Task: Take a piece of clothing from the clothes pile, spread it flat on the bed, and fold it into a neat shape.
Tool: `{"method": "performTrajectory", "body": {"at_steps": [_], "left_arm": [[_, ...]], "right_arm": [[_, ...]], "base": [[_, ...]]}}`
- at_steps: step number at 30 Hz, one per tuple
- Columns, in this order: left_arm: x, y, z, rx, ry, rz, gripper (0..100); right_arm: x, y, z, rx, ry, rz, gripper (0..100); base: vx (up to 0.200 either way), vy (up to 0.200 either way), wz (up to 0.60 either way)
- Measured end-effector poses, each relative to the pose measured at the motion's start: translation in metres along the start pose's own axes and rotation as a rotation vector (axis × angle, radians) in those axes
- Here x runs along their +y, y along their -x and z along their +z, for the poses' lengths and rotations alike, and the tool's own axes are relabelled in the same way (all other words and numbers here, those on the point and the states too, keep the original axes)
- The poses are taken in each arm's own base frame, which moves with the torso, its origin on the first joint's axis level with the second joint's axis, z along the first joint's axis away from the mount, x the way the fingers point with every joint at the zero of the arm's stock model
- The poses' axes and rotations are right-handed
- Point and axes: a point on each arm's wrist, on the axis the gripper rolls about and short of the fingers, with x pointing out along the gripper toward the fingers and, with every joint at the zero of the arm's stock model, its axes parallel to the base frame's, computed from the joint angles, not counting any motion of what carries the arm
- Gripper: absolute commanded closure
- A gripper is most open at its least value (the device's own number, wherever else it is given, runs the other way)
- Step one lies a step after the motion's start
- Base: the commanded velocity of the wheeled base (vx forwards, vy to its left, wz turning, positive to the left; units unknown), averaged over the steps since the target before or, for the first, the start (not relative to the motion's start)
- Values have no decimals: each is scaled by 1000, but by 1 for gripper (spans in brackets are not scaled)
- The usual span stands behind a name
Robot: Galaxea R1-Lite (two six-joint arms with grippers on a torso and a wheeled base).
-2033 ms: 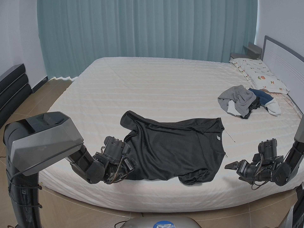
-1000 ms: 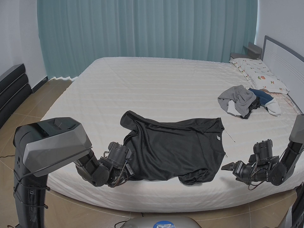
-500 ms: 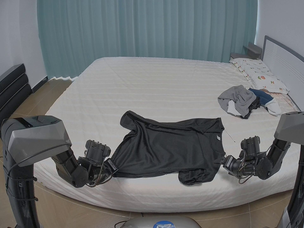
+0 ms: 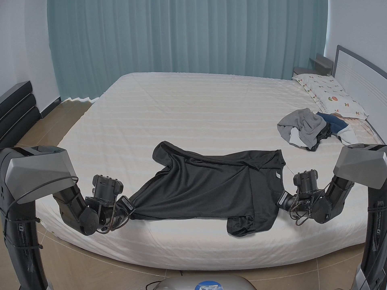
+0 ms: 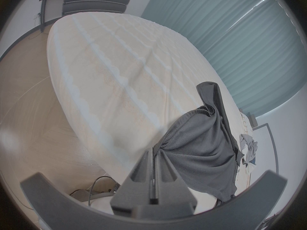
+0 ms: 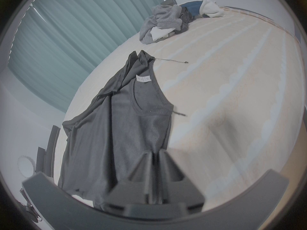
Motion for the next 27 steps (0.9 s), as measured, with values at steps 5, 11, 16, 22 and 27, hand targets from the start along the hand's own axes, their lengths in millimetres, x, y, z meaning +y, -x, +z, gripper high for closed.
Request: {"method": "performTrajectory", "body": {"at_steps": [5, 11, 16, 22, 27], "left_arm": [[2, 0, 4, -4, 13, 2, 100], [2, -1, 5, -12, 15, 5, 100], [5, -2, 14, -34, 36, 11, 100], [11, -4, 28, -66, 65, 23, 100], [18, -5, 39, -90, 81, 40, 100]], "right_arm": [[-3, -3, 23, -67, -34, 9, 100], [1, -8, 51, -144, -51, 37, 100], [9, -15, 66, -192, -41, 66, 100], [14, -30, 73, -205, -38, 76, 100], [15, -43, 76, -213, -41, 80, 100]], "base": [[0, 0, 0], [0, 0, 0], [0, 0, 0], [0, 0, 0], [0, 0, 0]]}}
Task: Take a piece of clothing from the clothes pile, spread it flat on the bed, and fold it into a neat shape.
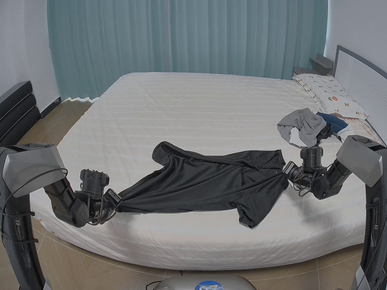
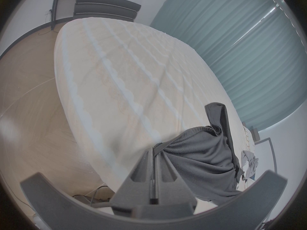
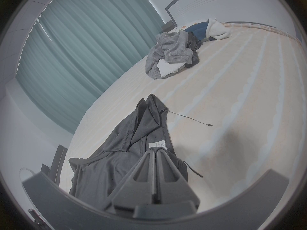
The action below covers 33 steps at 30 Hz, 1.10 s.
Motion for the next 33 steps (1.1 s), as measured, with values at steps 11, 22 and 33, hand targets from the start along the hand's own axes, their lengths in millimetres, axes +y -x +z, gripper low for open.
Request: {"method": "performTrajectory", "body": {"at_steps": [11, 22, 33], "left_arm": [[3, -4, 15, -65, 28, 18, 100], [5, -12, 14, -80, 35, 40, 100], [5, -11, 6, -69, 24, 23, 100]], "right_arm": [[-5, -17, -9, 4, -2, 1, 100], [-10, -12, -13, 11, -5, 12, 0], [-14, 45, -15, 159, 31, 62, 0]], "base": [[0, 0, 0], [0, 0, 0], [0, 0, 0]]}}
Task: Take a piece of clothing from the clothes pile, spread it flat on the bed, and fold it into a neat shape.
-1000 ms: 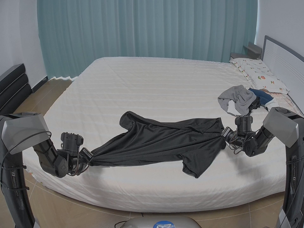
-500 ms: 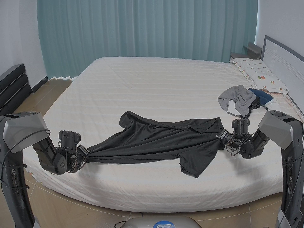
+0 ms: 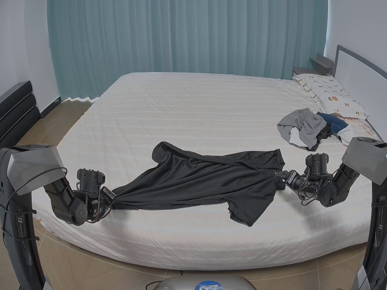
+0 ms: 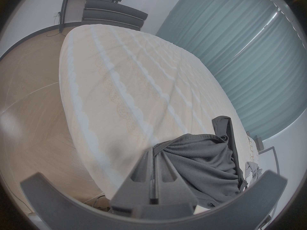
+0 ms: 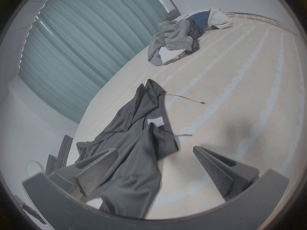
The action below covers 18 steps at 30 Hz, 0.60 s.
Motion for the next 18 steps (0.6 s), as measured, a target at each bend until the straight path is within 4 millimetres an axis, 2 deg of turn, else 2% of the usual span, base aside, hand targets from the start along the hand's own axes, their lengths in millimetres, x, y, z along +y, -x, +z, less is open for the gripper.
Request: {"method": "performTrajectory", "body": {"at_steps": [6, 10, 17, 18], "left_arm": [[0, 2, -7, 29, -13, -8, 100], [1, 3, -9, 39, -19, -9, 100], [1, 4, -10, 44, -22, -9, 100], [1, 4, -10, 45, -22, -10, 100]], "right_arm": [[5, 19, -31, 125, 65, 21, 0], [15, 13, -52, 166, 105, 23, 0], [26, -2, -70, 195, 141, 20, 0], [27, -4, -70, 196, 143, 15, 100]], "base": [[0, 0, 0], [0, 0, 0], [0, 0, 0], [0, 0, 0]]}}
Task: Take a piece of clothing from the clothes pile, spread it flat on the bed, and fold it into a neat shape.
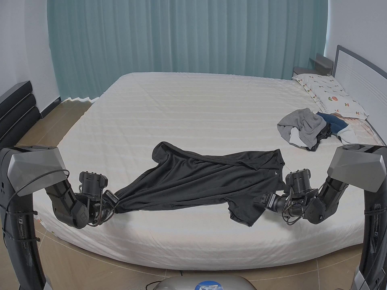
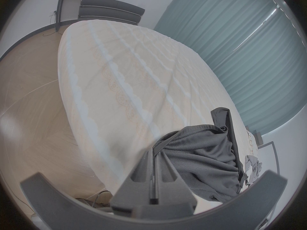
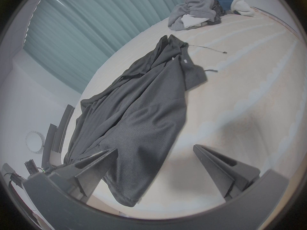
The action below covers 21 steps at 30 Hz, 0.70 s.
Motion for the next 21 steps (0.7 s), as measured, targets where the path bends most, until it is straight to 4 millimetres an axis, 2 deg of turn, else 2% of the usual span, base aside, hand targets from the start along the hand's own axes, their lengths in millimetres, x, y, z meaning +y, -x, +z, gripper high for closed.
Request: {"method": "performTrajectory", "body": {"at_steps": [5, 10, 15, 21], "left_arm": [[0, 0, 0, 3, -1, 0, 100], [1, 1, -2, 7, -6, 2, 100], [3, 3, -7, 24, -46, 10, 100], [7, 16, -26, 76, -154, 19, 100]], "right_arm": [[1, -8, -1, -1, 5, -40, 100], [-4, -3, -4, 34, 3, -79, 100], [-17, 12, 1, 65, -10, -127, 100], [-37, 48, 7, 111, 16, -160, 100]], "base": [[0, 0, 0], [0, 0, 0], [0, 0, 0], [0, 0, 0]]}}
